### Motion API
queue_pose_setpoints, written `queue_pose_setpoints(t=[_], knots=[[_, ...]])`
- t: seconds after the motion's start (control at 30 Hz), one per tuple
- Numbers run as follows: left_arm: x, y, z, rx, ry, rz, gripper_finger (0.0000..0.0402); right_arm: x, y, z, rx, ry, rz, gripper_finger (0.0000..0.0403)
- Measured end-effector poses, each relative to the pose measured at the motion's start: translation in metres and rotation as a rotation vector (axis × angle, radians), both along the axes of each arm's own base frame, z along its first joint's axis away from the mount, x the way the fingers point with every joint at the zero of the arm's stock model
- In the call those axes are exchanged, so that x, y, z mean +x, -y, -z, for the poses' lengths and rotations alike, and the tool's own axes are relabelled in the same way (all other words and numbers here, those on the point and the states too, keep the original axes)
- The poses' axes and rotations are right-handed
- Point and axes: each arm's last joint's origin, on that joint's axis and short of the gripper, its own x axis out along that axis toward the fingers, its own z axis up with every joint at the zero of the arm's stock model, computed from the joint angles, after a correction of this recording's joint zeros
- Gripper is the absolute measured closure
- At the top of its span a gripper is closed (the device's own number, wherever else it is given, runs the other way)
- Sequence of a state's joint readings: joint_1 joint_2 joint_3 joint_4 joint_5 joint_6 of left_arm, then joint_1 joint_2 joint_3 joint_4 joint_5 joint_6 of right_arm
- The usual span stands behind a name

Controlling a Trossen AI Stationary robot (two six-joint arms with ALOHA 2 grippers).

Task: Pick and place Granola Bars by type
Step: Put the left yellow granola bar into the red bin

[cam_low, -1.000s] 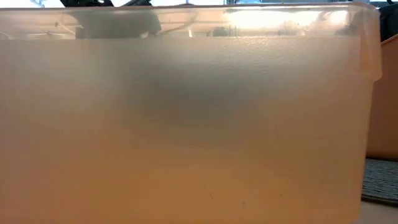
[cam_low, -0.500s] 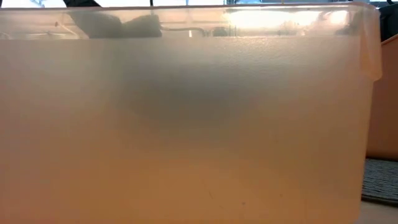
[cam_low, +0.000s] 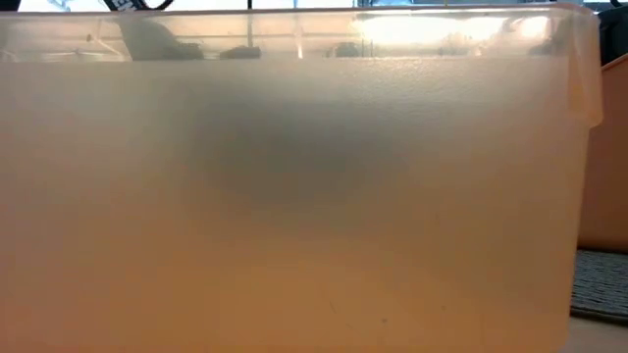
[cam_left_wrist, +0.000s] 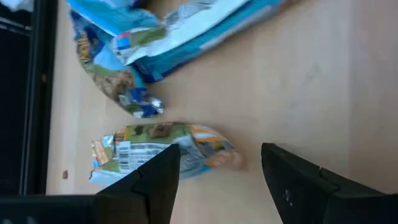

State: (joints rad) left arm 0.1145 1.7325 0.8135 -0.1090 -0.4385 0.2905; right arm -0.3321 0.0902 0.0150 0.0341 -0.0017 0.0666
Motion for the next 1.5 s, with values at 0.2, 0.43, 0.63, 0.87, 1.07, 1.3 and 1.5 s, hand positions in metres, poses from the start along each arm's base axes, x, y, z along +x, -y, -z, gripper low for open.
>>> queue_pose_setpoints(t=[0.2, 0.43, 0.63, 0.87, 1.07, 1.3, 1.5], knots=[[0.0, -0.012, 0.0, -0.021, 0.049, -0.091, 0.0172, 0.0, 0.0, 0.0, 0.0, 0.0, 0.0, 0.0403], [-0.001, -0.021, 0.0, -0.12, 0.131, -0.207, 0.0172, 0.0, 0.0, 0.0, 0.0, 0.0, 0.0, 0.0403], [-0.002, -0.025, 0.0, -0.181, 0.17, -0.281, 0.0172, 0.0, 0.0, 0.0, 0.0, 0.0, 0.0, 0.0403], [-0.003, -0.025, 0.0, -0.216, 0.201, -0.338, 0.0172, 0.0, 0.0, 0.0, 0.0, 0.0, 0.0, 0.0403], [-0.003, -0.025, 0.0, -0.246, 0.236, -0.397, 0.0203, 0.0, 0.0, 0.0, 0.0, 0.0, 0.0, 0.0403], [-0.003, -0.024, 0.0, -0.274, 0.267, -0.449, 0.0303, 0.0, 0.0, 0.0, 0.0, 0.0, 0.0, 0.0403], [-0.002, -0.024, 0.0, -0.283, 0.279, -0.466, 0.0371, 0.0, 0.0, 0.0, 0.0, 0.0, 0.0, 0.0403]])
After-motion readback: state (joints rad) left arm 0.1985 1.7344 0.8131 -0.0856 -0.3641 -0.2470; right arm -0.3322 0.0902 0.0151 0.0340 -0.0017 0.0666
